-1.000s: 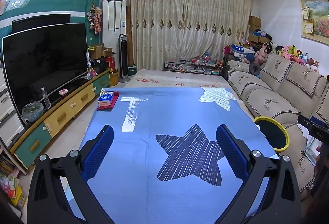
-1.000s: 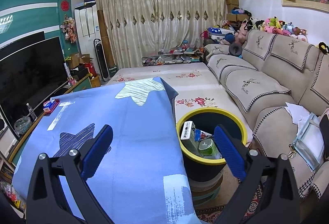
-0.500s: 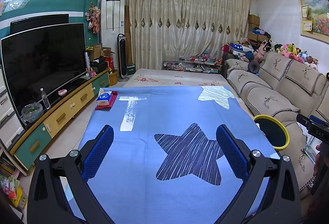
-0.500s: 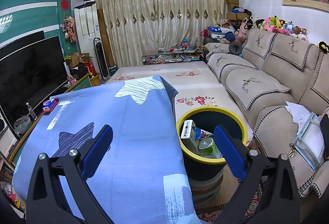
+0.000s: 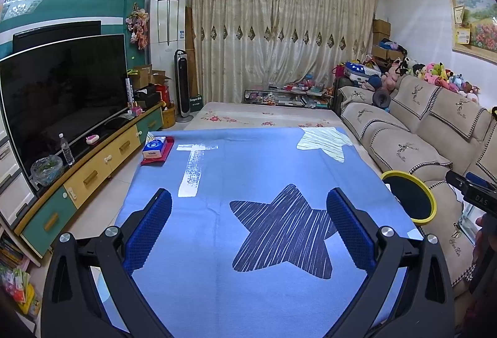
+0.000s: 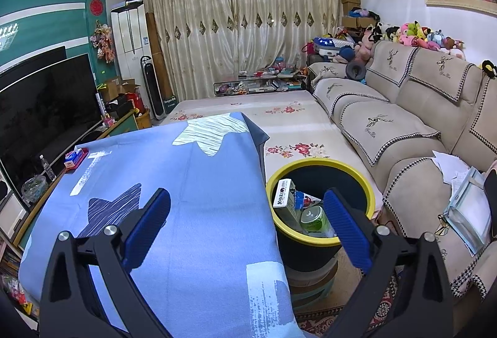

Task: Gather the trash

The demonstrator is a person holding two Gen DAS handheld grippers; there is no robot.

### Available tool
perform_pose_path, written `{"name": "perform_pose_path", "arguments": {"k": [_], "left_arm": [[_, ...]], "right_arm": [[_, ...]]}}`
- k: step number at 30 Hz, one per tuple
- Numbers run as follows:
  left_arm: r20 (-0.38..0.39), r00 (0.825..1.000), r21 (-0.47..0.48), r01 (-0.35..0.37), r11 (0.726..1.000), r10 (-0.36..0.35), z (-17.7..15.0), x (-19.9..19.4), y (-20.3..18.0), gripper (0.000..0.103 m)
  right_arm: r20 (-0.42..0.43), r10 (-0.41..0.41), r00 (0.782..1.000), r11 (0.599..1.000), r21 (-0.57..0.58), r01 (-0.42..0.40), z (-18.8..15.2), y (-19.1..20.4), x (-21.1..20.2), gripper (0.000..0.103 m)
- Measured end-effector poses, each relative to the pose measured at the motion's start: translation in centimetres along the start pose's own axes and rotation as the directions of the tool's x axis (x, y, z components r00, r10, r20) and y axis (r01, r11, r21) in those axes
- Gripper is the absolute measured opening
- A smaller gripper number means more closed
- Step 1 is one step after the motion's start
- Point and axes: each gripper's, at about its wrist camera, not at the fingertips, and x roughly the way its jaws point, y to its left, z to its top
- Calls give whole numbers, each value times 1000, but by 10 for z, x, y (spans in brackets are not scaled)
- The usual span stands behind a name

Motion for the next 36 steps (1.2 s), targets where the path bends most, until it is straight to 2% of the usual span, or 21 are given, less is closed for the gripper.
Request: {"name": "perform_pose_path", "arguments": {"k": [36], "left_arm": [[-15, 1000, -6, 10, 1000, -10, -4, 6, 0, 98]], "right_arm": [[-13, 1, 1000, 1000, 3, -1, -8, 3, 6, 94]]}}
